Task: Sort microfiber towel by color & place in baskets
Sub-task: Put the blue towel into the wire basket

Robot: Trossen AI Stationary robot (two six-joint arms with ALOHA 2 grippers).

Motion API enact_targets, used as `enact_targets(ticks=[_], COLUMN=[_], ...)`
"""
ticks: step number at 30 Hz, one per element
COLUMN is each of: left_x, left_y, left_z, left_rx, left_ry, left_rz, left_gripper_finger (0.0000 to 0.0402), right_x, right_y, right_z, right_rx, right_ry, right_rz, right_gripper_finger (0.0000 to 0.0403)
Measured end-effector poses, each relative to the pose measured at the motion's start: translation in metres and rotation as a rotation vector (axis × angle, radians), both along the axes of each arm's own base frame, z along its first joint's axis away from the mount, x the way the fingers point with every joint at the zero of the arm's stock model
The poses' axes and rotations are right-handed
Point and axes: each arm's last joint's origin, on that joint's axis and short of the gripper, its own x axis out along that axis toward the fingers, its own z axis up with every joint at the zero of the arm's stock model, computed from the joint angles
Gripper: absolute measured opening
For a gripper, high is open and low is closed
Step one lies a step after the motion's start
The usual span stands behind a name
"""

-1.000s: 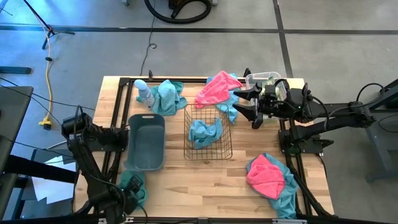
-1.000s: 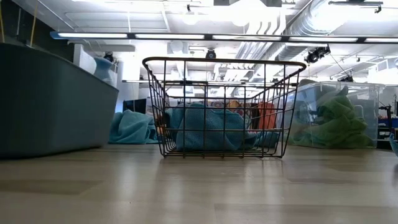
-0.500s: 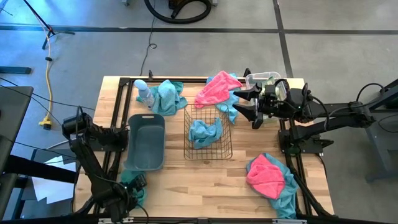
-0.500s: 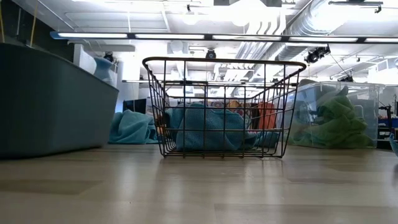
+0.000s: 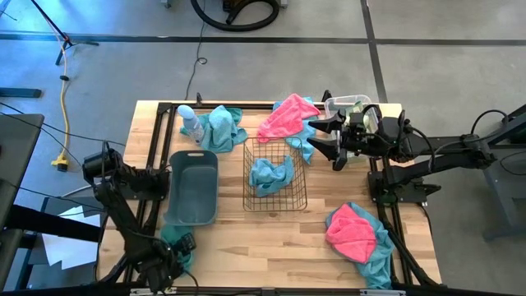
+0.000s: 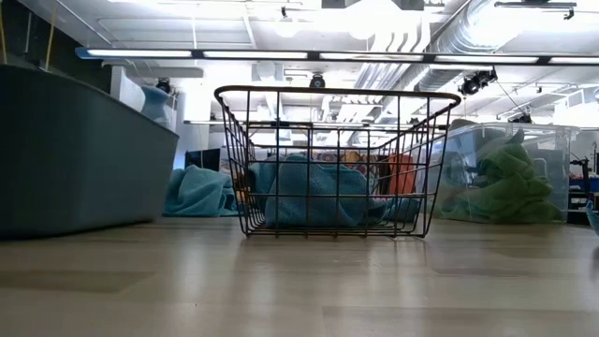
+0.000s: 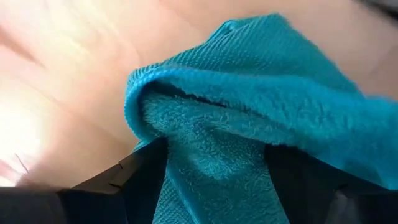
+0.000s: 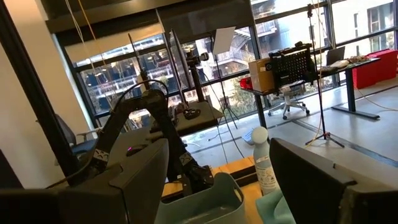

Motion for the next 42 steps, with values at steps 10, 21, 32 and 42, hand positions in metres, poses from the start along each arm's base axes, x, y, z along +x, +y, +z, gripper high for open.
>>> enact_targets(ticks=[10,21,32,42], left_x=[0.002,0.001,0.011,0.019], left_y=[0.009,0.009,0.013,0.014], left_z=[-0.012,-0.016,-0.014,0.027], left_rx=[-0.01,-0.051,-0.098,-0.228], left_ry=[0.025,0.084,0.151,0.117], left_rz=[-0.022,-0.016,0.135,0.202], left_gripper_finger=[0.0258,0.0094,0.0005,0.0001], right_x=[0.0,0.0,0.0,0.0], right_y=[0.0,0.0,0.0,0.0], right_z=[0.0,0.0,0.0,0.0], right_rx=[0.0,0.0,0.0,-0.003], right_ry=[0.0,0.0,0.0,0.0], right_rz=[-0.003,-0.002,0.004,0.001], right_gripper_finger=[0.0277,0.0277,0.0277,0.0277])
